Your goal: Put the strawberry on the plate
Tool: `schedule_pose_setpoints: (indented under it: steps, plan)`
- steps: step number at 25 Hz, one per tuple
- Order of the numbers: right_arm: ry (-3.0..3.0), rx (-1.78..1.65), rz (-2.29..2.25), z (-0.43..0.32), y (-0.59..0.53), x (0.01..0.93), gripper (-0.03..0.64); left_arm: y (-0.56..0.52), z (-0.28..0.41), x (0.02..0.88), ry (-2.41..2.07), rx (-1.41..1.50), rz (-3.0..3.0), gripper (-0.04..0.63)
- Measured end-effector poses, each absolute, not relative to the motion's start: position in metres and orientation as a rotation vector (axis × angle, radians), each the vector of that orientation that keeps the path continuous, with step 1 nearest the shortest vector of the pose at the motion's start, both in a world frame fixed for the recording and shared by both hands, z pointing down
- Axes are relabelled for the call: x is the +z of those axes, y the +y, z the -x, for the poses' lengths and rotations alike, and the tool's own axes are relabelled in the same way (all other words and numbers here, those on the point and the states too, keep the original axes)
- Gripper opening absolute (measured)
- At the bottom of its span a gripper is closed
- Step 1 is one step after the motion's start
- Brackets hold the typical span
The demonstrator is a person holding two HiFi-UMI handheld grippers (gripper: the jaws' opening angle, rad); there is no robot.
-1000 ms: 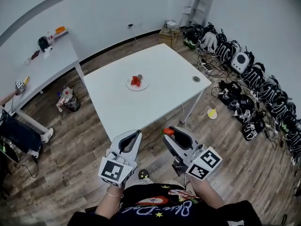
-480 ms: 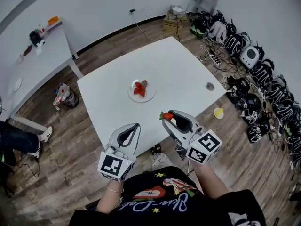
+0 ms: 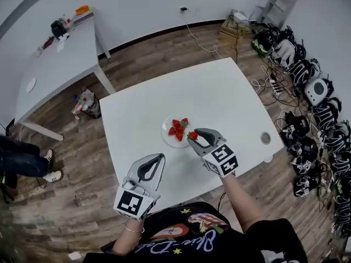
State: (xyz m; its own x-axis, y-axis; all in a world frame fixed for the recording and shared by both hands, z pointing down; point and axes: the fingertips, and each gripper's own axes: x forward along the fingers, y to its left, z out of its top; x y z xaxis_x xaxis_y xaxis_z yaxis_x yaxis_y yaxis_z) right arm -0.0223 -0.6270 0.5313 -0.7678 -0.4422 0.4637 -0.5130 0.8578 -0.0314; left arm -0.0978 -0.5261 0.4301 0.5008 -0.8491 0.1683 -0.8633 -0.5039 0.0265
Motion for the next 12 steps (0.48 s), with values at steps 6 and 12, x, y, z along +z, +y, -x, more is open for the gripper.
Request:
schedule_pose_setpoints:
  steps: [6, 12]
  plan:
    - [-2.461, 0.132, -0.569, 0.035, -0.653, 0.582, 0.15, -0.541, 0.118, 0.443, -1.597, 0.247, -2.54, 0.0]
    - [-2.399, 0.156, -0.506, 0.044, -0.662, 0.613, 0.15, -0.548, 0.123, 0.449, -1.593, 0.264, -2.511, 0.0]
